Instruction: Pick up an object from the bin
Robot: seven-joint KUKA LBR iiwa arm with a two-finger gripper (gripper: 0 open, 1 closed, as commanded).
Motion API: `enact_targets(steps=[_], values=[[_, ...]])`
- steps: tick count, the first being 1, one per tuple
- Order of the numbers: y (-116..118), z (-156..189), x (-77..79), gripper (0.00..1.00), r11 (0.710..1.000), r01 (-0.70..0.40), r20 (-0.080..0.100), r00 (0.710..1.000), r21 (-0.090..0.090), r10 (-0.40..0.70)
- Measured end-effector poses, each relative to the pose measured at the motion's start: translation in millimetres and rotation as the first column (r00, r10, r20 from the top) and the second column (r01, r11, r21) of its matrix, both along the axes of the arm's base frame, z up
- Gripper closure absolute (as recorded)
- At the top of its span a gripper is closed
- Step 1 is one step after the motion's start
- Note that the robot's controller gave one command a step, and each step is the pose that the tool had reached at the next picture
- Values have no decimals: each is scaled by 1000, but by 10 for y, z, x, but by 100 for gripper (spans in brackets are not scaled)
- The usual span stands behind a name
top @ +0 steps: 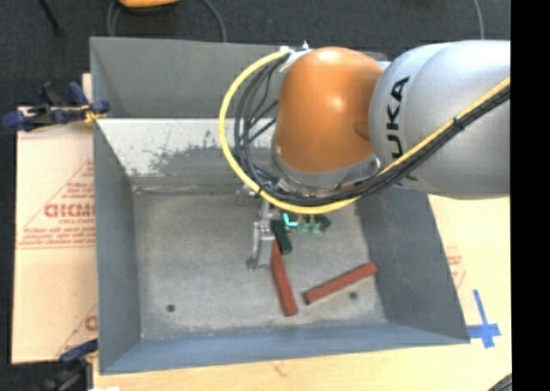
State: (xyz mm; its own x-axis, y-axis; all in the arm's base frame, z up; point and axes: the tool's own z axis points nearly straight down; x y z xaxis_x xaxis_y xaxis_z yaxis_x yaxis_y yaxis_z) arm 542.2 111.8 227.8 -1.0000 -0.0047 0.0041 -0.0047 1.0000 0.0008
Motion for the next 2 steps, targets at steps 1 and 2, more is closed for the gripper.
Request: enact_targets(steps=[1, 2], values=[[-7, 36, 9, 0, 1000, 3, 6, 1000, 0, -3], [-99, -168, 72, 0, 997, -76, 14, 997, 0, 76]])
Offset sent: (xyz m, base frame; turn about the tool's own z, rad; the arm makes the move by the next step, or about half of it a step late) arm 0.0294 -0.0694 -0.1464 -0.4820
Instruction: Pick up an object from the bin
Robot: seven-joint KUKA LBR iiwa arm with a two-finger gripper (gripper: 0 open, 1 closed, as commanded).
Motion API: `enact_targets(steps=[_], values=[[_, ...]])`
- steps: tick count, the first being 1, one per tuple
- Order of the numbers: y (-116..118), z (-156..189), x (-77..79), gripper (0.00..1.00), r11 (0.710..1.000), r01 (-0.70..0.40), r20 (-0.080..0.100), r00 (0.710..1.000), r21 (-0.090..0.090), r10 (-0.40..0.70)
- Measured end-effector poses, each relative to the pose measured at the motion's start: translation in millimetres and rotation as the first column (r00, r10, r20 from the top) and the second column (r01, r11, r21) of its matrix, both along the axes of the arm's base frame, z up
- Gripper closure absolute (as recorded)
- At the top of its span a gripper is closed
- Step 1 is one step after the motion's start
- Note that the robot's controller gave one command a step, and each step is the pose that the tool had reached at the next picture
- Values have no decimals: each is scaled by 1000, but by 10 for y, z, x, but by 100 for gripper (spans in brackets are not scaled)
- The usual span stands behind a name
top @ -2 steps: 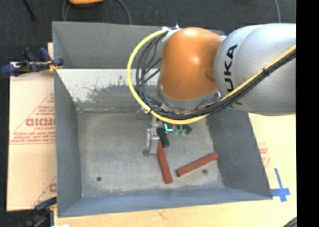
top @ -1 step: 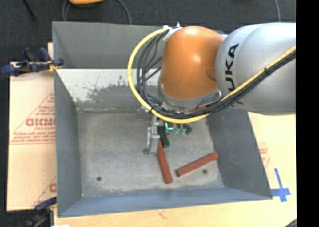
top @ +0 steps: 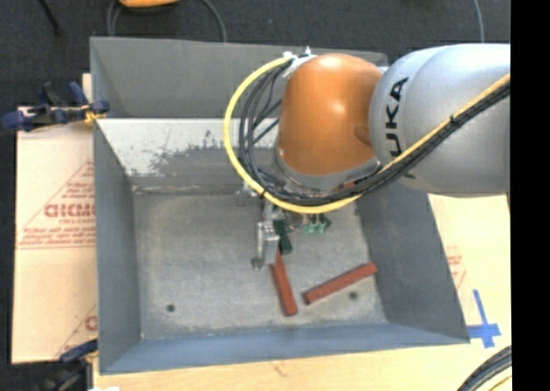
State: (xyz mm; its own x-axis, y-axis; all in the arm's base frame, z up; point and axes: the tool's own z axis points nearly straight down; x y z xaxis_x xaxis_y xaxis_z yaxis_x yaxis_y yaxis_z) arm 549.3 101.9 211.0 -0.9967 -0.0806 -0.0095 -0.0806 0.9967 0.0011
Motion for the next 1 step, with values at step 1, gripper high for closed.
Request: enact_targets(steps=[1], values=[[-327, -171, 234, 0, 963, -269, -6, 963, -3, 269]])
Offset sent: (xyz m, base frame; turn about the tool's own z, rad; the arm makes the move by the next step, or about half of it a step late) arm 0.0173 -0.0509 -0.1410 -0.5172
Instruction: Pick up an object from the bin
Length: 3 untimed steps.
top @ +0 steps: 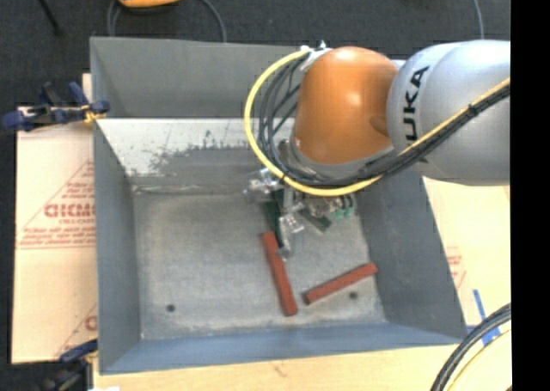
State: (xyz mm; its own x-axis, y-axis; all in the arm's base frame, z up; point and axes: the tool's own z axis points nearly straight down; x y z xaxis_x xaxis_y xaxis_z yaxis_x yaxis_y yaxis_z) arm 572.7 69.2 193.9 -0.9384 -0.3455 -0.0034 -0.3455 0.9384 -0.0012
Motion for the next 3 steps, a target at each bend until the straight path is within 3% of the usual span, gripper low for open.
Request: enact_targets(steps=[1, 2, 3], values=[[-113, -477, 18, 0, 985, -170, 8, 985, -2, 170], [-205, -878, -55, 0, 946, -325, -2, 946, 0, 325], [-299, -1210, 406, 100, 781, -625, 5, 781, -3, 625]])
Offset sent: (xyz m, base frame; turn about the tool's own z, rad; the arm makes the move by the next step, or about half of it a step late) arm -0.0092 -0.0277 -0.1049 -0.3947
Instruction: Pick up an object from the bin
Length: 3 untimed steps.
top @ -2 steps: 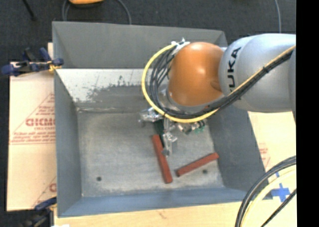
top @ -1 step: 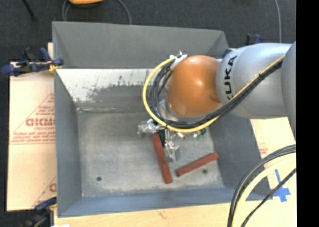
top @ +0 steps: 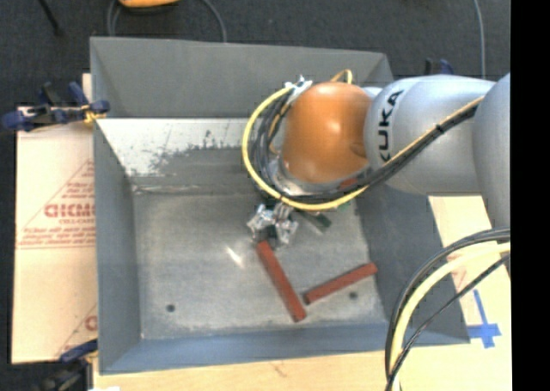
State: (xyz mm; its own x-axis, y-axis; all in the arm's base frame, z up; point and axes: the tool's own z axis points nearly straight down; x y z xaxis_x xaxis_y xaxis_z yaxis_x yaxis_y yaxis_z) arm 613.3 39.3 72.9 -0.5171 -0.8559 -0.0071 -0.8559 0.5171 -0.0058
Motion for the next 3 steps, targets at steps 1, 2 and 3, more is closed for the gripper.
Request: enact_targets(steps=[1, 2, 3], values=[[-2, -2, -2, 0, 1000, 2, -2, 1000, 0, -2], [-2, -3, -4, 0, 1000, 3, -3, 1000, 0, -3], [-92, -7, 122, 100, 930, -368, -5, 930, -1, 368]])
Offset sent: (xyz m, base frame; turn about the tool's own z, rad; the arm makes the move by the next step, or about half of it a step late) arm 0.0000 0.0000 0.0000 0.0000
